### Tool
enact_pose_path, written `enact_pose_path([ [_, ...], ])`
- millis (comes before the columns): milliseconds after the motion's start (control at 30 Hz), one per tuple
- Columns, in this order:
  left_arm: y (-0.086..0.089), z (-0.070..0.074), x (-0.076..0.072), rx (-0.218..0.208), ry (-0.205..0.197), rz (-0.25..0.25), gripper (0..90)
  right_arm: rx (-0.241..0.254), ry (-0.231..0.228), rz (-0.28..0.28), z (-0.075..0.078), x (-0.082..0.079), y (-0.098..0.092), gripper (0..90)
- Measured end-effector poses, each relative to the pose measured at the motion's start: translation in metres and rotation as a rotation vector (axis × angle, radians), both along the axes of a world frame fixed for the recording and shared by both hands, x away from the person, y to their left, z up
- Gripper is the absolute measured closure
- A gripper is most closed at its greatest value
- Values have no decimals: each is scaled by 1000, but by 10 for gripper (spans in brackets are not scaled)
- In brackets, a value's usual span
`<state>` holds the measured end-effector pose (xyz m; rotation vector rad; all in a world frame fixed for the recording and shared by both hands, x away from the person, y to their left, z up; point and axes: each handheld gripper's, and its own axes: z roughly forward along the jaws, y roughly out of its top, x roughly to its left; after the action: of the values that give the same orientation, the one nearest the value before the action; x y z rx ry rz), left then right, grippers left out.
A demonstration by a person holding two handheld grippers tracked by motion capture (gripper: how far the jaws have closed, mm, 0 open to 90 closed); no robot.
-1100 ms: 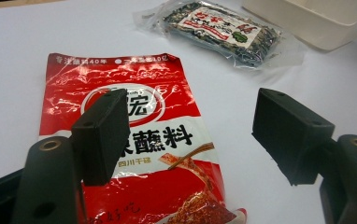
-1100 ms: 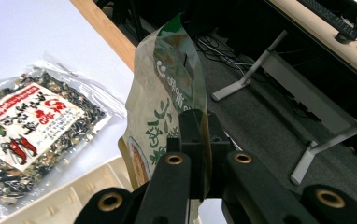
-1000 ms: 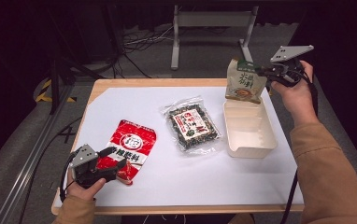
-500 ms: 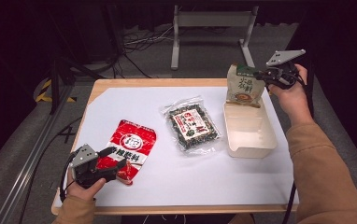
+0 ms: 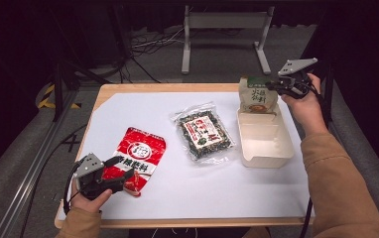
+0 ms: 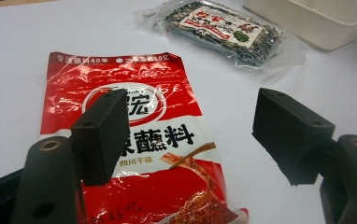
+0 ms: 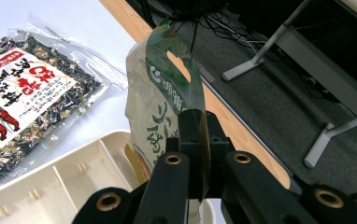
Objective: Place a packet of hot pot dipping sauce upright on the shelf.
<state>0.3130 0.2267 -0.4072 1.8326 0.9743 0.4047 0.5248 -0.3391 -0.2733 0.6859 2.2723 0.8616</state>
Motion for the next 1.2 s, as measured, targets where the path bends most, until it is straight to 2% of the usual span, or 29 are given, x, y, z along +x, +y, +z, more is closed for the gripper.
enact_pose_path([
  [167,0,0,0,0,0,0,274,5,11,-2,-5,0,-1,895],
  [267,0,0,0,-1,0,0,275,11,34,-11,-10,1,-2,894],
  [400,-1,0,1,-3,1,-3,274,11,75,-48,-19,3,-4,887],
  [700,-2,0,2,0,4,-7,272,28,131,-106,-25,2,-11,831],
  [733,-2,0,2,-1,2,-9,272,28,131,-106,-25,2,-11,831],
  [833,-3,0,3,-2,2,-12,272,24,122,-124,-25,1,-11,747],
  [1000,-4,0,4,-3,5,-15,271,76,112,-138,-23,-1,-15,663],
  [1100,-4,0,5,3,2,-17,268,85,103,-140,-21,-3,-15,612],
  [1200,-5,0,6,-1,3,-20,267,111,77,-149,-17,-8,-15,549],
])
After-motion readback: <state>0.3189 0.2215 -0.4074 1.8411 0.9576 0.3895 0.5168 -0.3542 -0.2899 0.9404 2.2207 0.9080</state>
